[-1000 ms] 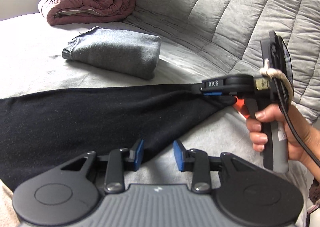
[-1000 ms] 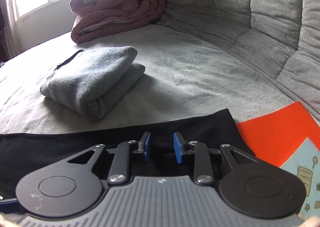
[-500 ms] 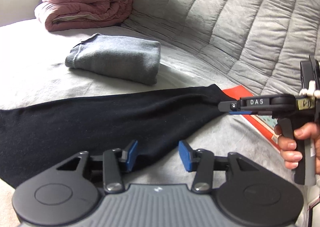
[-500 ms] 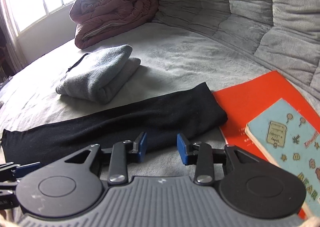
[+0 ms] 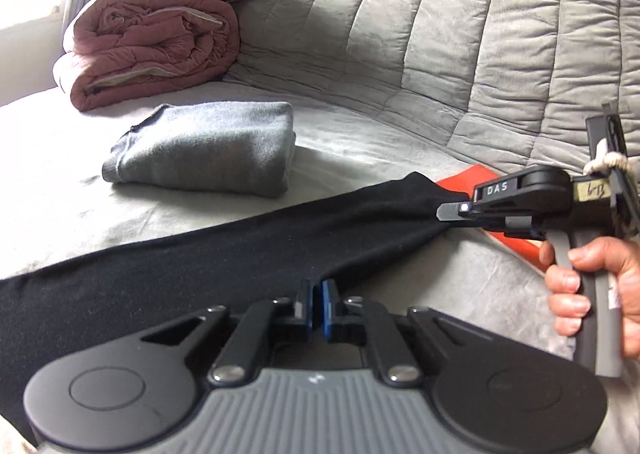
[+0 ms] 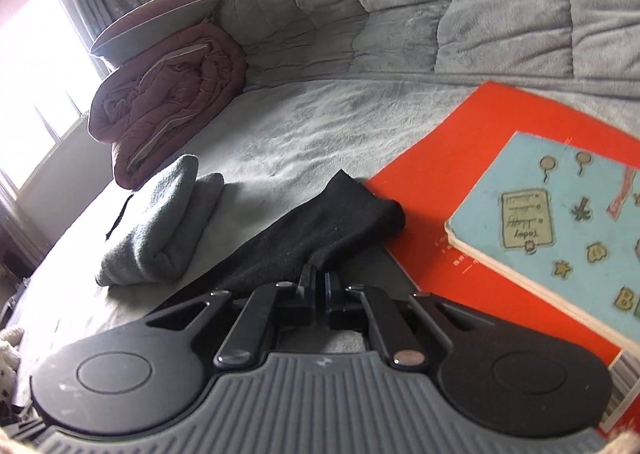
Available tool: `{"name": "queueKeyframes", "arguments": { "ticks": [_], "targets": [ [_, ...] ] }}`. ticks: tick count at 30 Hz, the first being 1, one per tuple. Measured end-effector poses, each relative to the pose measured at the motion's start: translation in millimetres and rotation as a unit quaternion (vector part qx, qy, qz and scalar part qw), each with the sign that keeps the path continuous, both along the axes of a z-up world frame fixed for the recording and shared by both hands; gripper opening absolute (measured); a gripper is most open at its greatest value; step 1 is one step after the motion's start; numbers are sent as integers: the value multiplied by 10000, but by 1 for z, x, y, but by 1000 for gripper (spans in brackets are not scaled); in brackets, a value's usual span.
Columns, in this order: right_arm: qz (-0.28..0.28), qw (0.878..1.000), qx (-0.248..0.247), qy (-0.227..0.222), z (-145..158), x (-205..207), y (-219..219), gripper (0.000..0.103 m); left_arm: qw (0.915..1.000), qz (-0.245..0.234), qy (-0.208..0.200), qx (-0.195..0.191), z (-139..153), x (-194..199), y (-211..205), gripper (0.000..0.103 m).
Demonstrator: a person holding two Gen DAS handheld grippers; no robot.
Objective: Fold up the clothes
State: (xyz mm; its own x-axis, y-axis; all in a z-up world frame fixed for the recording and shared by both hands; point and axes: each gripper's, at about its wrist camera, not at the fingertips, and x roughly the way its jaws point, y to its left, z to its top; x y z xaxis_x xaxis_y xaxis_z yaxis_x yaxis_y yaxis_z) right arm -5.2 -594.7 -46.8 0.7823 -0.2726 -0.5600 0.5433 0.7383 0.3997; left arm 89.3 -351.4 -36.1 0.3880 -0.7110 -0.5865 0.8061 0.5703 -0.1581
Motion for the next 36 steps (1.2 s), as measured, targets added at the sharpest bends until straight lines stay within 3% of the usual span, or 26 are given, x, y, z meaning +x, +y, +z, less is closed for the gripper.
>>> {"name": "queueKeyframes", "arguments": {
  "ticks": [1,3,4,5,7,9,12,16,19,21,31,36],
  "targets": [
    [39,10000,-38,46,-4,0,0,3,9995,-187,81,248,-8,1,-6,6],
    [84,9999,-122,38,-4,-2,1,2,9991,-297,-18,300,-7,0,-6,8],
    [120,9997,-191,51,-2,-3,2,10,9993,-287,32,253,-5,1,-6,12],
    [155,9995,-260,64,-1,-4,4,21,9994,-270,96,199,-2,2,-5,22],
    [81,9983,-569,119,7,-8,11,31,9998,-76,122,-125,3,3,2,34],
    [108,9964,-845,-3,16,-10,18,36,9988,81,214,-435,6,5,7,35],
    [367,9940,-1034,-36,22,1,29,36,9976,161,424,-523,3,10,-1,35],
    [786,9874,-1359,208,16,29,46,36,9985,34,476,-260,-9,5,-18,38],
    [699,9854,-1434,594,1,41,42,36,9993,-55,317,-170,-7,-4,-17,41],
    [602,9878,-1326,545,1,37,37,36,9991,-95,335,-237,-3,-8,-10,44],
    [858,9889,-1212,45,55,18,69,39,9982,418,169,-399,29,-24,38,55],
    [997,9879,-1167,-199,86,9,88,42,9959,879,-26,-225,53,-30,66,56]
  ]
}}
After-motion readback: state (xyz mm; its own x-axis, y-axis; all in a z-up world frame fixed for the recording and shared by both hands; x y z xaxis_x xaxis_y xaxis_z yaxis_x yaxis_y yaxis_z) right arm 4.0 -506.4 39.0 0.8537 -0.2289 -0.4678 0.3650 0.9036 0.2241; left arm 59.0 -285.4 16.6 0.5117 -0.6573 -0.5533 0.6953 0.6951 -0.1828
